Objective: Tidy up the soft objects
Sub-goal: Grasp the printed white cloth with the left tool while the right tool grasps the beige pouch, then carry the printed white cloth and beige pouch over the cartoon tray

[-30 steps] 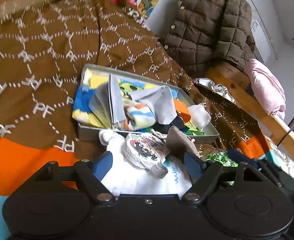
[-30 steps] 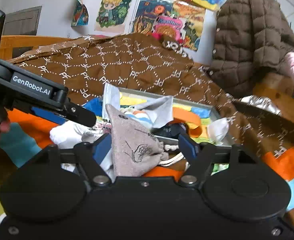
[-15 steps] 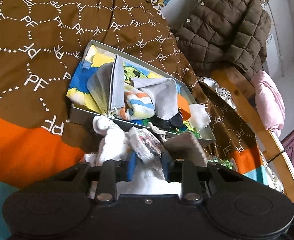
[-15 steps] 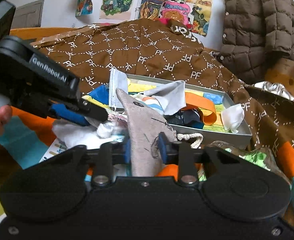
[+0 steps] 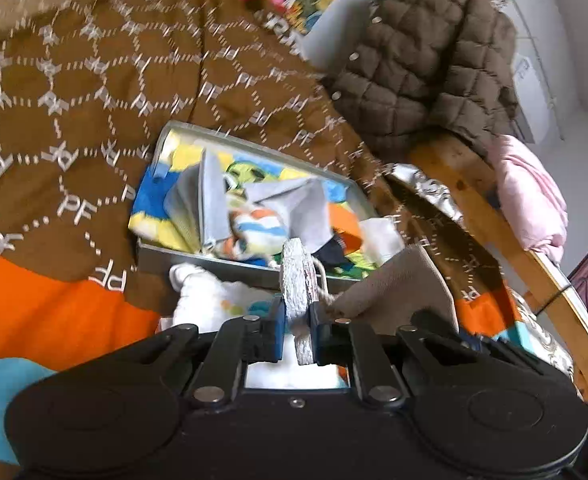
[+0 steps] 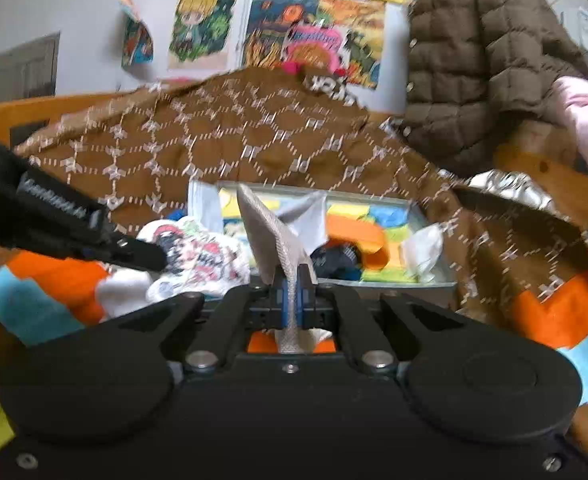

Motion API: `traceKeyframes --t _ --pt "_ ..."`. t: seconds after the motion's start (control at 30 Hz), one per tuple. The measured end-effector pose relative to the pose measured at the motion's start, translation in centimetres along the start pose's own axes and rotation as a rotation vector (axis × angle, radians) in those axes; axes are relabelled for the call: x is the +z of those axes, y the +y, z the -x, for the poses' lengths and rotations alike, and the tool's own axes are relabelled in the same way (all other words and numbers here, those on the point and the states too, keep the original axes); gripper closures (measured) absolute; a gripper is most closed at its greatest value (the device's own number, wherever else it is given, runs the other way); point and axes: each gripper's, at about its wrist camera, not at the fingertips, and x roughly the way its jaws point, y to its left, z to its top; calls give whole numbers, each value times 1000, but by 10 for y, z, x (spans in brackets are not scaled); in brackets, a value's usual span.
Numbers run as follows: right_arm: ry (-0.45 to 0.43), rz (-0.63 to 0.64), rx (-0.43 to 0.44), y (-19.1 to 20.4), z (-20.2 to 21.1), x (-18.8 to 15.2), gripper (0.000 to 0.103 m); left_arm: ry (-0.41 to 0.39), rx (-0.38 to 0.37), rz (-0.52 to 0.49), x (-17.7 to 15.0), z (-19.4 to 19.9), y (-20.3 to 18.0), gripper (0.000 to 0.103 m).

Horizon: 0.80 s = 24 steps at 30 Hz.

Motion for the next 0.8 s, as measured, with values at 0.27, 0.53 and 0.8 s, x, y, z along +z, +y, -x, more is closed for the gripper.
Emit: traceKeyframes --t 0.27,0.53,0.8 --pt "-78 -38 -34 -21 48 19 103 -62 5 -105 -13 60 -49 90" --pt "-119 -11 -30 -30 110 30 103 -77 -5 -145 -39 117 -88 90" --pt "-87 87 46 -35 163 34 103 -65 5 -209 -63 160 -114 90"
